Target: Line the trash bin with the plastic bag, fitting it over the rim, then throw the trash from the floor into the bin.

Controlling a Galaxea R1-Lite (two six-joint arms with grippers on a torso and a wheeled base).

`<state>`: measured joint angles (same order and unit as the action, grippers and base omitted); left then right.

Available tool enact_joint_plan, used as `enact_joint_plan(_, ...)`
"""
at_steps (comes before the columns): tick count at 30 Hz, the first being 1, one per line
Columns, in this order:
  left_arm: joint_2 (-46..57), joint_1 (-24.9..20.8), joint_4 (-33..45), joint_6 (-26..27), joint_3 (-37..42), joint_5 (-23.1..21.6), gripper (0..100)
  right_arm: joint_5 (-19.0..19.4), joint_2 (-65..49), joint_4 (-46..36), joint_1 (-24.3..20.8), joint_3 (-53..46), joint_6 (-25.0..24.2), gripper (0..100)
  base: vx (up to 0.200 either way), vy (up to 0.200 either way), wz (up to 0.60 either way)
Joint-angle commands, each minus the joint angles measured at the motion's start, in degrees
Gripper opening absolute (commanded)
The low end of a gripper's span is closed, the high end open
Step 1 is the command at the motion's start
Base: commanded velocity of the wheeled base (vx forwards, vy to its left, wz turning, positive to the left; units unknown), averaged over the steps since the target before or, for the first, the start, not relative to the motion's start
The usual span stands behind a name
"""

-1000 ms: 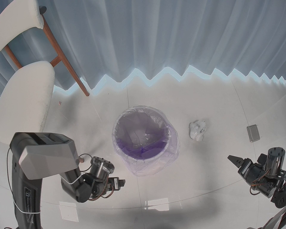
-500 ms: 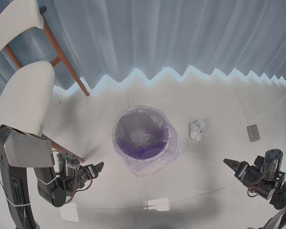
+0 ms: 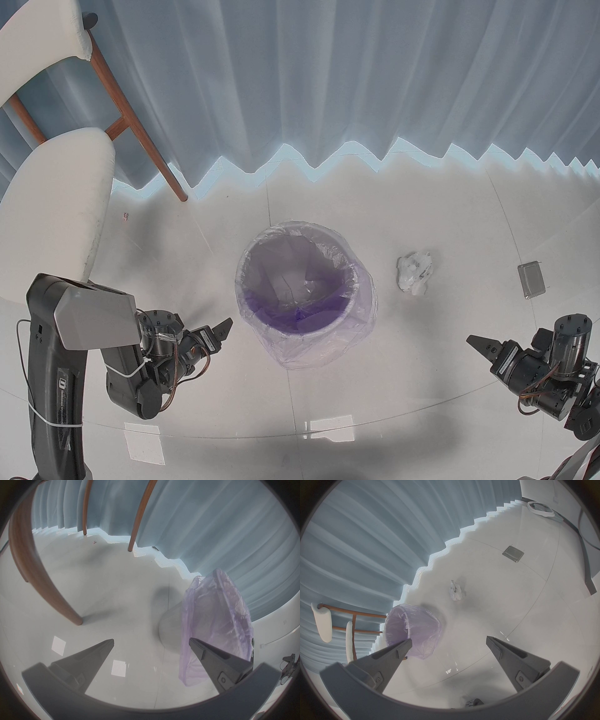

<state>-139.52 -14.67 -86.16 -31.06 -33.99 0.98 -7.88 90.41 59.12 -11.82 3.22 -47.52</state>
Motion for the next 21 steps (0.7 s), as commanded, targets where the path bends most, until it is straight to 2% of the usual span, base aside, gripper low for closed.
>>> enact_joint_plan(1, -2.7, 0.0, 0.0, -0.1, -3.5, -0.2, 100, 0.0, 0.2, 0.0, 0.0, -0.1, 0.0, 100, 0.0, 0.0, 0.0)
enact_joint_plan(10, -5.0, 0.3, 2.9, -0.3, -14.7, -0.2, 100, 0.1, 0.3, 0.0, 0.0, -0.8, 0.0, 100, 0.0, 0.0, 0.0)
enact_joint_plan(16, -7.2, -0.4, 4.1, -0.6, -18.0, -0.3, 100, 0.1, 0.6, 0.0, 0.0, -0.8, 0.0, 100, 0.0, 0.0, 0.0)
enact_joint_plan(21, -8.0, -0.3, 8.2, -0.7, -22.7, -0.8, 100, 0.1, 1.6, 0.3, 0.0, -0.8, 0.0, 100, 0.0, 0.0, 0.0)
